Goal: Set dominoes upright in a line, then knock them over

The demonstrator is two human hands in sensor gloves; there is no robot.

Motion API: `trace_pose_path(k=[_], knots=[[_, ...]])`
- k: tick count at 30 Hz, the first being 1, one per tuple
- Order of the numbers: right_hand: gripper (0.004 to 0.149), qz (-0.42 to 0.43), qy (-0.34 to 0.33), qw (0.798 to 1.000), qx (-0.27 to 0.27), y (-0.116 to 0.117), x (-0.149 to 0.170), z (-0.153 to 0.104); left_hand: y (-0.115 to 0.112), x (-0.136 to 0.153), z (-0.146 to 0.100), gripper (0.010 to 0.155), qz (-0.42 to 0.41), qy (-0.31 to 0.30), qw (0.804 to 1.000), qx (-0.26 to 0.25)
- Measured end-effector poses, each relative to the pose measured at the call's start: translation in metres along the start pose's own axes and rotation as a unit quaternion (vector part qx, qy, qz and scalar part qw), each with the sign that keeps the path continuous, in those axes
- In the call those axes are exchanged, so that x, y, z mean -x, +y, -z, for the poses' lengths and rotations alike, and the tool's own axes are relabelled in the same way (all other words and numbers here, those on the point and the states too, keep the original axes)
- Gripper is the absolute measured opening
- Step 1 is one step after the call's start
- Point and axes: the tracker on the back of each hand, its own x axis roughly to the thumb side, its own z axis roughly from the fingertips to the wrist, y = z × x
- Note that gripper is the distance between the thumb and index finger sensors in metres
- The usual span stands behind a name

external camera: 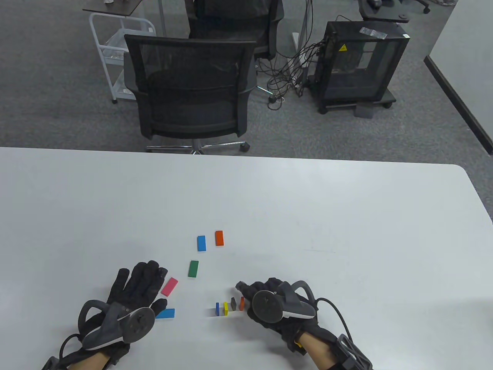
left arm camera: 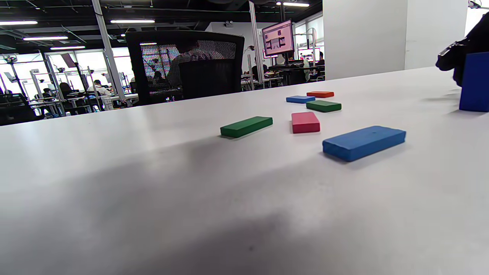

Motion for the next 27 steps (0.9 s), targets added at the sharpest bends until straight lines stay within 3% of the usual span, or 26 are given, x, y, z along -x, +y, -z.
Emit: trace_pose_path(k=[14, 27], knots=[[0.079, 0.003, 0.015, 1.0, -0.015, -0.004, 0.005, -0.005, 0.0, 0.0, 0.0, 0.069, 0.002, -0.002, 1.0, 0.0], [0.078, 0.022, 0.029, 0.999, 0.024, -0.029, 0.008, -0.014, 0.0, -0.001, -0.001, 0.07, 0.004, -0.003, 1.0, -0.003]])
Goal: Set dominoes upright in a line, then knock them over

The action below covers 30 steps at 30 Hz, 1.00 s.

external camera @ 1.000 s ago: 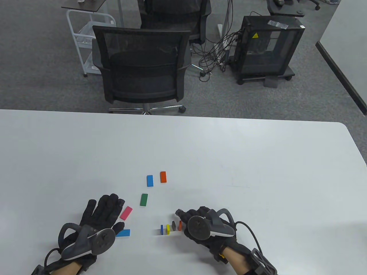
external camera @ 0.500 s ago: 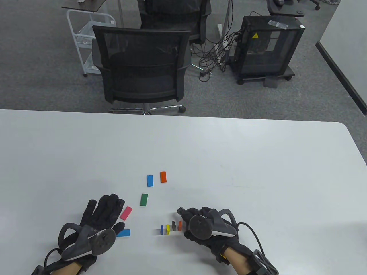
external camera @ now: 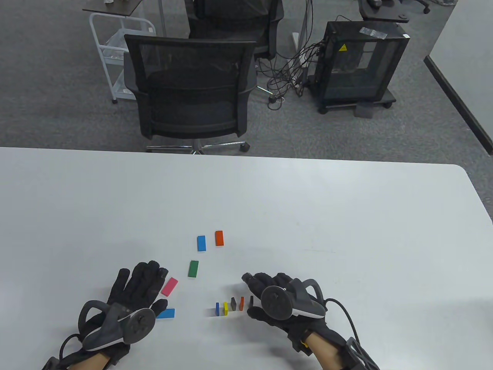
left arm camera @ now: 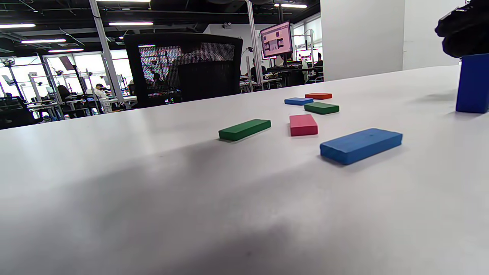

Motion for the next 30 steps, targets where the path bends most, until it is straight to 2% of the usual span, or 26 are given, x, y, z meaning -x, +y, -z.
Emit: trace_pose_path(k=[7, 12, 22, 30], knots=[[0.074, -0.002, 0.005, 1.0, 0.024, -0.024, -0.004, 0.008, 0.0, 0.0, 0.0, 0.07, 0.0, -0.001, 1.0, -0.001], [0.071, 0.003, 0.005, 0.999, 0.037, -0.049, -0.009, 0.027, 0.0, 0.0, 0.0, 0.069, 0.001, -0.001, 1.0, -0.001], [0.066, 0.025, 0.024, 0.999, 0.03, -0.085, -0.013, 0.096, -0.001, 0.001, 0.0, 0.069, -0.003, -0.002, 1.0, 0.001], [0.064, -0.001, 0.05, 0.999, -0.005, -0.082, -0.017, 0.155, -0.001, 0.001, 0.001, 0.069, -0.005, -0.003, 1.0, 0.004]])
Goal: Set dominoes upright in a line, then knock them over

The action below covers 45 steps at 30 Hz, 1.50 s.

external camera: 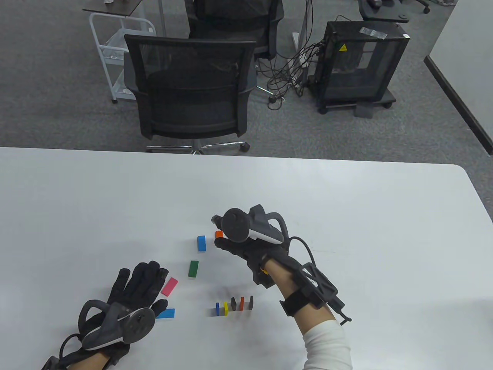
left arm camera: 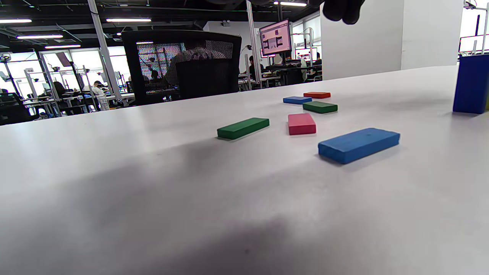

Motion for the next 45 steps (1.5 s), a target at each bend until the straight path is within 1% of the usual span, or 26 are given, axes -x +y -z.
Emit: trace_pose_path(k=[4, 6, 7, 11, 18, 22, 23, 27, 32, 34, 37, 41, 45], knots=[[0.063, -0.014, 0.018, 1.0, -0.016, 0.007, -0.002, 0.024, 0.0, 0.0, 0.0, 0.069, 0.0, 0.001, 1.0, 0.001], [0.062, -0.01, 0.029, 0.999, -0.026, 0.015, -0.002, 0.037, 0.0, 0.0, 0.0, 0.07, -0.001, 0.001, 1.0, 0.001], [0.062, -0.009, 0.033, 0.999, -0.028, 0.017, -0.002, 0.04, 0.0, 0.0, 0.0, 0.069, -0.001, 0.001, 1.0, 0.002], [0.061, -0.026, 0.057, 0.996, -0.057, 0.037, -0.001, 0.058, 0.0, 0.0, 0.0, 0.069, -0.001, 0.001, 1.0, 0.004], [0.06, -0.075, 0.112, 0.985, -0.105, 0.065, 0.001, 0.076, -0.001, 0.001, 0.001, 0.069, -0.003, 0.002, 1.0, 0.006], [0.06, -0.094, 0.12, 0.98, -0.126, 0.079, 0.0, 0.084, 0.0, 0.001, 0.001, 0.069, -0.004, 0.003, 1.0, 0.006], [0.059, -0.094, 0.119, 0.98, -0.132, 0.082, -0.001, 0.085, 0.0, 0.001, 0.001, 0.069, -0.005, 0.003, 1.0, 0.006], [0.058, -0.113, 0.118, 0.978, -0.126, 0.086, -0.007, 0.09, -0.001, 0.001, 0.001, 0.069, -0.005, 0.002, 1.0, 0.01], [0.055, -0.165, 0.104, 0.973, -0.124, 0.094, -0.017, 0.091, 0.0, 0.001, 0.001, 0.069, -0.004, 0.002, 1.0, 0.009], [0.054, -0.166, 0.094, 0.974, -0.123, 0.095, -0.017, 0.09, 0.0, 0.002, 0.001, 0.069, -0.004, 0.003, 1.0, 0.01], [0.057, -0.162, 0.088, 0.974, -0.133, 0.095, -0.015, 0.087, 0.0, 0.002, 0.002, 0.069, -0.004, 0.003, 1.0, 0.012], [0.057, -0.141, 0.077, 0.977, -0.137, 0.089, -0.009, 0.081, 0.0, 0.002, 0.001, 0.069, -0.006, 0.003, 1.0, 0.009], [0.055, -0.133, 0.059, 0.984, -0.099, 0.071, -0.004, 0.066, 0.0, 0.003, 0.001, 0.069, -0.008, 0.004, 1.0, 0.008]])
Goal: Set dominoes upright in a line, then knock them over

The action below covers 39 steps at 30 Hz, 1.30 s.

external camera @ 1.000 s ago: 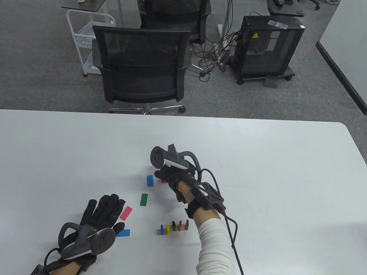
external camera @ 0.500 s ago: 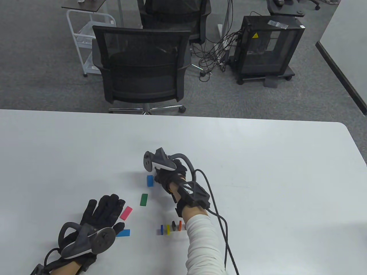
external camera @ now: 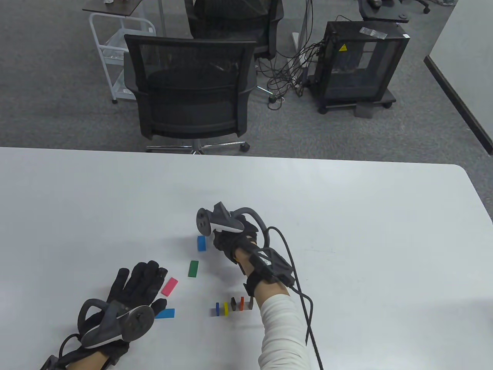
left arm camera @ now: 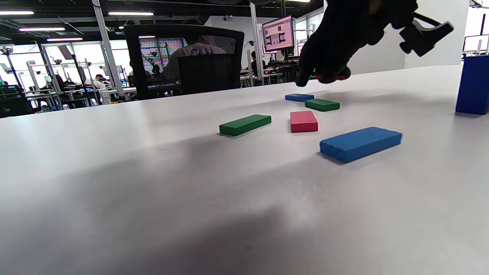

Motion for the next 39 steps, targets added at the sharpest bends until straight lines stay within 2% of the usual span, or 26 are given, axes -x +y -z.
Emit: trace_pose_path(k=[5, 10, 16, 24, 31, 39], knots=[[0.049, 0.034, -0.023, 0.998, 0.05, -0.019, 0.014, -0.033, 0.0, 0.0, 0.0, 0.069, 0.001, 0.002, 1.0, 0.002], [0.047, 0.041, -0.048, 0.992, 0.107, -0.029, 0.026, -0.079, 0.001, 0.0, 0.0, 0.069, 0.003, 0.004, 1.0, 0.001], [0.045, 0.047, -0.058, 0.987, 0.145, -0.025, 0.039, -0.132, 0.001, 0.0, -0.001, 0.069, 0.008, 0.003, 1.0, -0.002], [0.043, 0.072, -0.066, 0.979, 0.177, -0.011, 0.051, -0.189, 0.001, 0.003, -0.001, 0.069, 0.008, 0.013, 1.0, -0.001], [0.04, 0.093, -0.067, 0.976, 0.183, 0.014, 0.054, -0.215, 0.001, 0.004, -0.002, 0.069, 0.013, 0.019, 1.0, 0.0], [0.039, 0.114, -0.063, 0.974, 0.186, 0.037, 0.057, -0.221, 0.001, 0.003, -0.001, 0.069, 0.014, 0.018, 1.0, 0.002]])
